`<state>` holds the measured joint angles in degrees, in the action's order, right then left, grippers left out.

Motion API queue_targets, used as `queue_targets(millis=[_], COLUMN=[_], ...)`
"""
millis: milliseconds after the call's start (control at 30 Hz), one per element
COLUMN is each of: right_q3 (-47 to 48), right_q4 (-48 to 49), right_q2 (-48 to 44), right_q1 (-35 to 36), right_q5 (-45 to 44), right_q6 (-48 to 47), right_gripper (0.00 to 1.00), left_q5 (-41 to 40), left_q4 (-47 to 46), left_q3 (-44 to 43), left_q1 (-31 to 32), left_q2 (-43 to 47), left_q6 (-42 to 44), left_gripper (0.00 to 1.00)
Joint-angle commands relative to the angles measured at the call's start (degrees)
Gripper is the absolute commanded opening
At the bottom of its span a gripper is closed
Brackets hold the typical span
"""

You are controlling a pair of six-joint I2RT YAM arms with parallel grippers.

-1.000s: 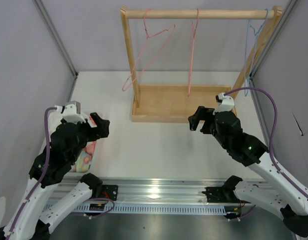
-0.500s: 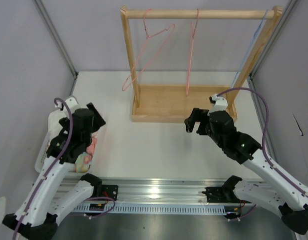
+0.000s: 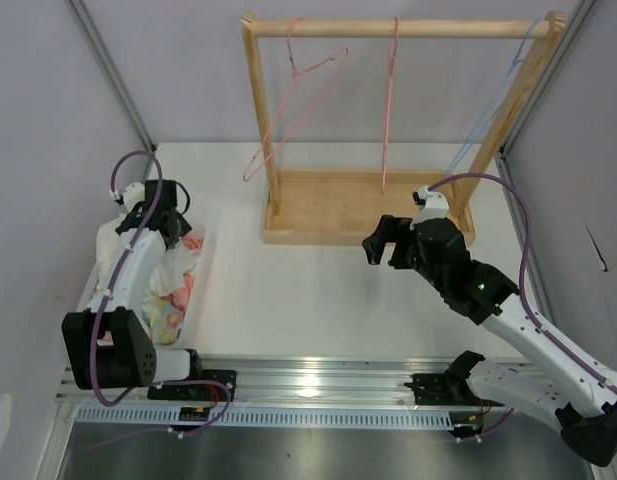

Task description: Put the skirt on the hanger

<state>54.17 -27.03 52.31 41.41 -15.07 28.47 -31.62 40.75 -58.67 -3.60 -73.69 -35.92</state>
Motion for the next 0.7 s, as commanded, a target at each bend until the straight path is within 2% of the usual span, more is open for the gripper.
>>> queue_targets(millis=[0, 200, 333, 367, 533, 567, 600, 667], right_q3=[-0.6, -2.6, -3.4, -3.4, -3.4, -3.4, -3.4, -3.4], right_q4=[2.6, 3.6, 4.3, 4.3, 4.2, 4.1, 4.2, 4.3], right_q2=[-0.6, -1.5, -1.1, -0.7, -0.4, -0.4, -0.5, -0.4], right_q1=[-0.3, -0.6, -0.7, -0.8, -1.2, -1.2, -1.2, -1.2], right_q5=[1.0, 1.5, 2.5, 2.8, 3.3, 3.4, 3.4, 3.6], right_q6=[0.6, 1.5, 1.1, 1.0, 0.9, 0.9, 1.1, 1.1], right_gripper=[0.98, 0.98, 0.98, 0.97, 0.98, 0.98, 0.97, 0.97], left_q5=[-0.8, -2.7, -3.1, -3.2, -2.8, -2.7, -2.6, -1.6], left_q4=[-2.4, -4.1, -4.7, -4.5, -4.0, -4.0, -3.8, -3.8], left_q3=[-5.2, -6.2, -7.2, -7.8, -8.0, -8.1, -7.9, -8.0], left_q1=[-0.6, -1.1, -1.1, -1.1, -1.1, -1.1, -1.2, -1.1], left_q2=[-3.2, -5.8, -7.6, -8.0, -8.8, -8.5, -8.2, -6.6], left_q6=[0.8, 0.9, 1.6, 2.0, 2.9, 3.2, 3.3, 3.8], left_gripper=[0.89, 0.79, 0.61, 0.51, 0.25, 0.10, 0.02, 0.00])
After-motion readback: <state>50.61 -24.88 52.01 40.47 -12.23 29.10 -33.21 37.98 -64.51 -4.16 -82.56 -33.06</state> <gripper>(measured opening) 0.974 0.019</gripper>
